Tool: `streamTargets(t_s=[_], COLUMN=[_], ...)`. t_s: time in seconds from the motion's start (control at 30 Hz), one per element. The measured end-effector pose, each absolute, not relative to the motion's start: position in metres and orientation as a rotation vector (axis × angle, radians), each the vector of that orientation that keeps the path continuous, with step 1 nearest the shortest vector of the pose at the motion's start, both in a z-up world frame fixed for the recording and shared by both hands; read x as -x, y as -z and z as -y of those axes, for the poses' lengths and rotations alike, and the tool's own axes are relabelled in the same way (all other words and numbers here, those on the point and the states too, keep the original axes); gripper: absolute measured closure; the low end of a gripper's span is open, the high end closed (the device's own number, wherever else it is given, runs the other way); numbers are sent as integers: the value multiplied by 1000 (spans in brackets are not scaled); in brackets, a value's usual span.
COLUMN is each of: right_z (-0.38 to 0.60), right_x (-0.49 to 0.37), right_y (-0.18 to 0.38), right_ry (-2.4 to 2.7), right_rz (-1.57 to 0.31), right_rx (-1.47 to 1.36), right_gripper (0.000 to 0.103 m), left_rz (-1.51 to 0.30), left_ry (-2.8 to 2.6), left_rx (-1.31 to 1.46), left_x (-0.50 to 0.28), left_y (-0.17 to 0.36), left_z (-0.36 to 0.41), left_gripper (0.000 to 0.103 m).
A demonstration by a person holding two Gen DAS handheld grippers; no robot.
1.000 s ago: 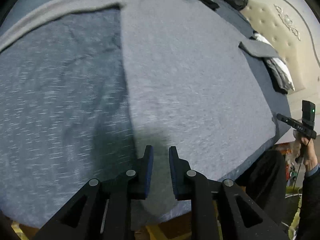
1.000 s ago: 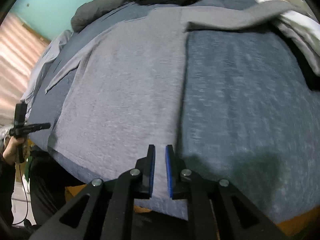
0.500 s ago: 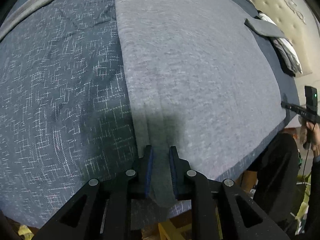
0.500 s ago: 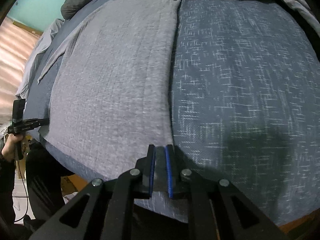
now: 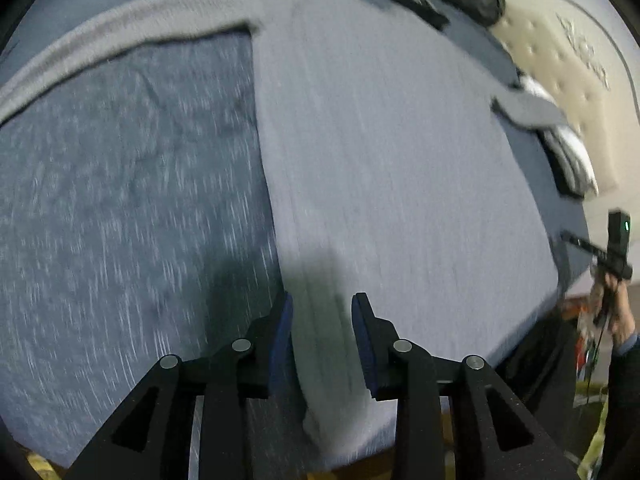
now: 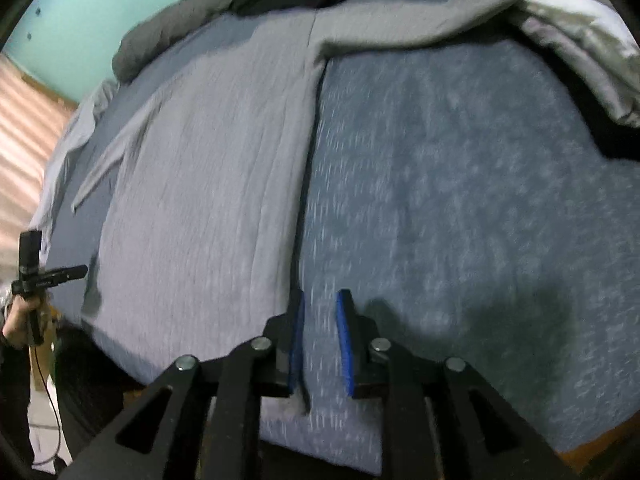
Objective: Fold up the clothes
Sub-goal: 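Grasp the hoodie sleeve cuff lying on the white pillow with the right tool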
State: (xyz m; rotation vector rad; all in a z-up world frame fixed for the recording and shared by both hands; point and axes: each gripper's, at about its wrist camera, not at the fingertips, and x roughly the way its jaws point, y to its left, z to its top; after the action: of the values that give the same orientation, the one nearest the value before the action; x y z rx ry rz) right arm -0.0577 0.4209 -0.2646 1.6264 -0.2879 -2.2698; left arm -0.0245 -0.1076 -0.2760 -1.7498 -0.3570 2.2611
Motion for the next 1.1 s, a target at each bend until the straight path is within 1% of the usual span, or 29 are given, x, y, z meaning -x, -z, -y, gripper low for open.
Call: streamTargets(t_s=[0.23,0.27,0.3,0.33,0.4,0.47,0.53,0.63,0.77,0.87,1.0,1.1], right_z=[-441,-439,-444,-448,-469,-495,-518,-552,-607,-637,-670,-687], right_x=[81,86,91,97,113,127,145,169,197,219,243,258], right_y=[241,238,232,227,210,193,180,163,143,140,145,148], right_ry=[2383,2399,2420,2440,2489,2531,2577,2663,2764,2837,2863,2897], right_rz=[359,373,383,393,428,474,523,583,739,801,928,959], right_rx=[-1485,-1463,-1442,-1422,-1378,-1342,-1313,-1272,-1250,-1266,-1265,-1267], right_gripper=[86,86,86,86,85,80,65,64,63,63,62,62], left_rz=[450,462,474,481,499,519,532,555,586,609,620,646], left_ry=[-2391,-2407,-2423,-2443,-2479,-2514,-2557,-2610,-2664,-2668,-2659,-2654], left_rx=[1645,1632,1619,1609,1590,1570,1531,1468,1387,1381,1392,1379], left_x=[65,70,75,79,85,88,101,109,111,97,104,107], left_y=[280,282,284,287,296,301,302,304,308,312,319,319], left_z=[103,100,98,98,93,87,88,86,82,99,96,96], left_gripper=[68,66,59,56,54,54,54,52,49,49,49,49])
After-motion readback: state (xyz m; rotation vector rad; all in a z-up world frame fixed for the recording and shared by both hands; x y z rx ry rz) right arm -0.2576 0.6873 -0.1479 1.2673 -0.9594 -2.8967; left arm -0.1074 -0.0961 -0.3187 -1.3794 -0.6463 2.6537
